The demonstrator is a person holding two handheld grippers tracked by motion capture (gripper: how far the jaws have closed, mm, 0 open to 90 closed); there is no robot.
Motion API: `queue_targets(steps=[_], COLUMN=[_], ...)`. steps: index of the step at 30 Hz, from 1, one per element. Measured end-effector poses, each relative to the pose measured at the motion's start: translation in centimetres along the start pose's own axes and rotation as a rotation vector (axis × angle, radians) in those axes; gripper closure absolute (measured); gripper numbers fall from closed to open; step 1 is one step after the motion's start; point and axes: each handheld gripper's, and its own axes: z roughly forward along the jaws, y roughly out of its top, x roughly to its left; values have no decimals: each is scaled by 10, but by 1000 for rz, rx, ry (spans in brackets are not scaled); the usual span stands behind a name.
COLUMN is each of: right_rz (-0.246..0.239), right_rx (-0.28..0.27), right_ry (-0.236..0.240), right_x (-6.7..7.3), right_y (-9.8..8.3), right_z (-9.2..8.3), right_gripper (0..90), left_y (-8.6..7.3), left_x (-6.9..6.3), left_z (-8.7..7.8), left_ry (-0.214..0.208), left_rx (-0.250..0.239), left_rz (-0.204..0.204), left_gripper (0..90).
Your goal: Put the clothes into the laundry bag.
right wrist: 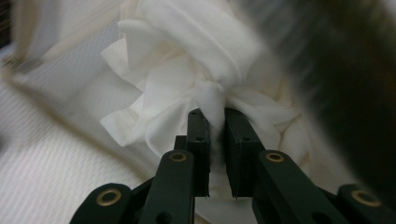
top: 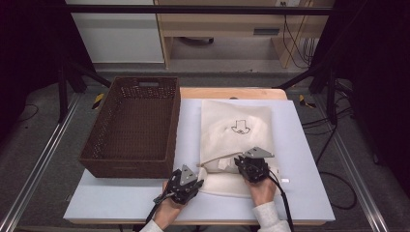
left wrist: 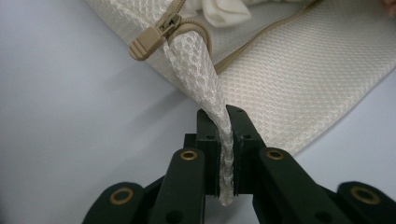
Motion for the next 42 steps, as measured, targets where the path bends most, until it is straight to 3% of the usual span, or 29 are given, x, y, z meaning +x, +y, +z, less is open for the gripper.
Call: queue_targets(steps=[3,7,9,11,13,16,18,22,25,28,30,34,37,39,42], right_rz=[29,51,68,47,46,28,-13,-7,-2,55,86,140,164,154,125], right_rx=[-8,-40,-52,-41,-50,-70,-91,-134,-165,-189,-195,-134,-56,-14,52], right_ry=[-44,-151,-143,-135,-111,-49,-30,-16,-54,-108,-114,-132,-101,-84,-82], right_x=[-8,-20,-21,-19,-16,-10,-6,-7,-17,-36,-48,-69,-75,-75,-70], right_y=[7,11,10,10,7,2,-4,-14,-21,-29,-33,-46,-57,-61,-63], right_z=[12,26,27,23,12,-10,-28,-65,-88,-103,-107,-98,-80,-70,-60], right_gripper=[818,809,788,721,635,574,566,568,567,545,534,503,490,494,525], left_y=[0,0,0,0,0,0,0,0,0,1,3,13,19,20,16], left_x=[0,0,0,0,0,0,1,1,3,4,5,11,15,19,24], left_z=[0,0,0,0,0,0,0,-1,-1,-1,-3,-8,-7,-2,7], left_ry=[2,0,0,-3,0,1,-4,-6,-15,-20,-24,-23,-19,-17,-41], left_rx=[2,0,-1,0,0,0,0,-2,-3,-2,-9,-62,-75,-63,-30], left_rz=[5,5,5,1,1,2,-1,-5,-17,-31,-36,-48,-51,-57,-100], left_gripper=[837,837,837,837,836,835,835,832,817,796,777,622,532,529,677])
